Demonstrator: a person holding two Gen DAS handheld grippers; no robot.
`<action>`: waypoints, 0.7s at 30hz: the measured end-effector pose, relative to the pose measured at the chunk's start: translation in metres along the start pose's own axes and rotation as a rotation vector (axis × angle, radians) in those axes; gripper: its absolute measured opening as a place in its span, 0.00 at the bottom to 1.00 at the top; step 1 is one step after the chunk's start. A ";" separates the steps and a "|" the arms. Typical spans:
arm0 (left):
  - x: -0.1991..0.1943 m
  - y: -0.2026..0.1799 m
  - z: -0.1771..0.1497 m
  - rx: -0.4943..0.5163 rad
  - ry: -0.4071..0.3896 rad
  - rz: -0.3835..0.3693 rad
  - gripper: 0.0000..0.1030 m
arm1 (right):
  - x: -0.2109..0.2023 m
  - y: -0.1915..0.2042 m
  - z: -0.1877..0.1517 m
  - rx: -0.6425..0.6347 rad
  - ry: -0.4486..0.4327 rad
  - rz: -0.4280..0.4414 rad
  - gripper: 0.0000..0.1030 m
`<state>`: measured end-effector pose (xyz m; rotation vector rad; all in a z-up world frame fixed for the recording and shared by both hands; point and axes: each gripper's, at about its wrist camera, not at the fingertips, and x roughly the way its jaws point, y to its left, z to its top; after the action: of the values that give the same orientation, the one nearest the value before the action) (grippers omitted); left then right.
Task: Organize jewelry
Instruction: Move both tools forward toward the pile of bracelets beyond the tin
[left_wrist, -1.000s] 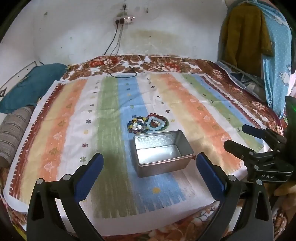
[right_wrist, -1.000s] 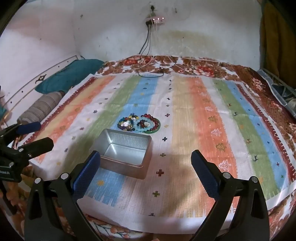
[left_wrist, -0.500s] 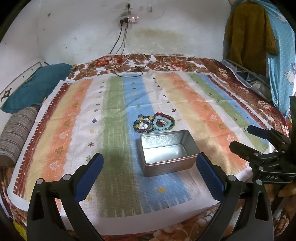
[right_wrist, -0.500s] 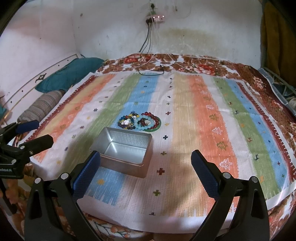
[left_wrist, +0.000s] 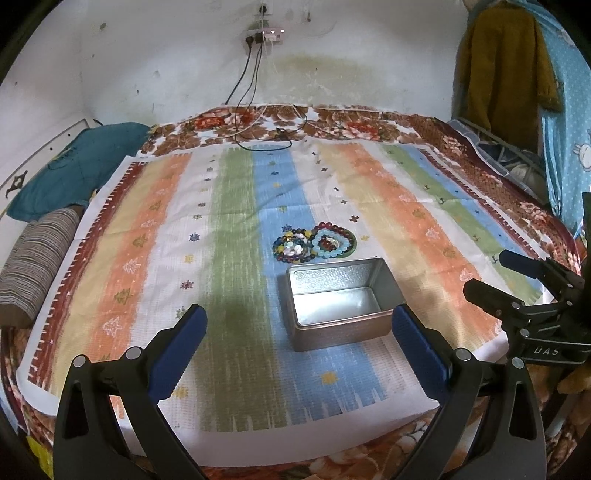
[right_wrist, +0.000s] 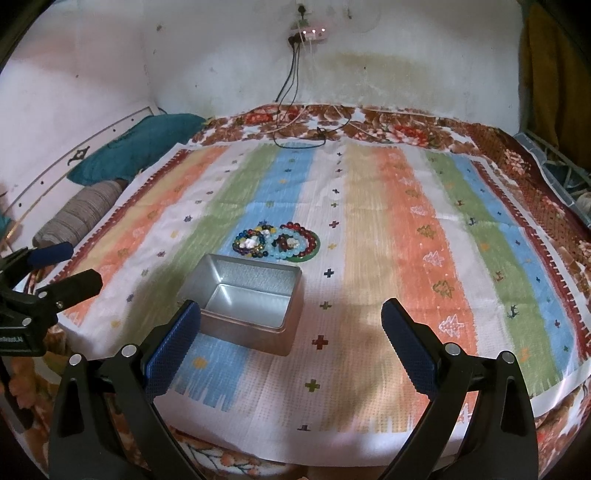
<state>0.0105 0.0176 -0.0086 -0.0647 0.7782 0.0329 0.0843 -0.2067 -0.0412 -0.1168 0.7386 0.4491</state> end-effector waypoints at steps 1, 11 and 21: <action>0.000 0.000 0.000 0.000 0.002 0.002 0.95 | 0.000 0.000 0.000 0.000 0.001 -0.001 0.96; 0.005 0.001 -0.001 0.003 0.015 0.010 0.95 | 0.005 0.001 0.005 -0.009 0.012 0.008 0.96; 0.020 0.003 0.010 0.012 0.031 0.055 0.95 | 0.015 0.001 0.020 -0.022 0.023 0.014 0.96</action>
<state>0.0316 0.0218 -0.0154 -0.0327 0.8114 0.0793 0.1064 -0.1953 -0.0366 -0.1374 0.7573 0.4696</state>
